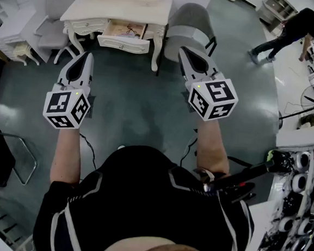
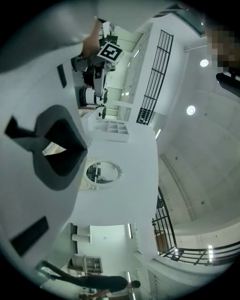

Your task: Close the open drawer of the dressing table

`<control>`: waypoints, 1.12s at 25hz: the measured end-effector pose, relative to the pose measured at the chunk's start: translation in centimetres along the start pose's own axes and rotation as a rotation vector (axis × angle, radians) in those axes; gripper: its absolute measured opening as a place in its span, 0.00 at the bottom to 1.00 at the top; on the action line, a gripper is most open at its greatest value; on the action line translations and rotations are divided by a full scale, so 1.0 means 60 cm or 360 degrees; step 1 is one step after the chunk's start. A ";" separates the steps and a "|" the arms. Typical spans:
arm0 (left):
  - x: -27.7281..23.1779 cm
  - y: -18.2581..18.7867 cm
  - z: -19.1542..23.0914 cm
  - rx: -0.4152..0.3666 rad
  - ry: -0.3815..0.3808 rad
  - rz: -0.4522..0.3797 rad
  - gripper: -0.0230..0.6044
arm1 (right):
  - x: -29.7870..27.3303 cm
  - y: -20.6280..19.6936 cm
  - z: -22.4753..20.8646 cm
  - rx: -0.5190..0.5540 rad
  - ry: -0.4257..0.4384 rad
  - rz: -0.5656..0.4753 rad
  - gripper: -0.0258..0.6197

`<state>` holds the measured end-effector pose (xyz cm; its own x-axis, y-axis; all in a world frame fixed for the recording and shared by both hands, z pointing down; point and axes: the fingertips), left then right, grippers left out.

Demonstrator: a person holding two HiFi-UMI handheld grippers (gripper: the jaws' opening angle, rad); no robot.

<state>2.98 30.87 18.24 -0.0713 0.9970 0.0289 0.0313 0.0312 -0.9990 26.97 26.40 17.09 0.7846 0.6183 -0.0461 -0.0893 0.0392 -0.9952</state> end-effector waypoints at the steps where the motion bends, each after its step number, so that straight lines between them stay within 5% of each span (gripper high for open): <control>1: 0.000 -0.001 0.002 0.0001 0.0013 0.0001 0.04 | -0.004 0.000 0.002 0.0003 0.0010 0.0006 0.04; 9: -0.019 -0.016 0.030 0.0029 0.0016 0.0021 0.04 | -0.041 0.004 0.013 -0.0025 0.0041 -0.0040 0.05; 19: -0.049 -0.012 0.032 0.0019 -0.0122 0.0001 0.04 | -0.062 0.003 0.009 -0.0041 -0.0058 -0.0014 0.05; 28: -0.059 -0.053 0.105 0.0031 -0.0187 0.0032 0.04 | -0.137 -0.023 0.062 -0.0050 -0.0082 0.0026 0.05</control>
<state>-3.13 26.82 21.08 -0.1875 0.9822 0.0057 0.0145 0.0085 -0.9999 18.37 24.18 19.14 0.7506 0.6582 -0.0588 -0.0821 0.0046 -0.9966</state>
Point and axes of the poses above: the fingertips, and each gripper's own axes: x backward along the fingers, z to its left, y out of its top, and after that the axes turned 11 degrees about y, right-handed
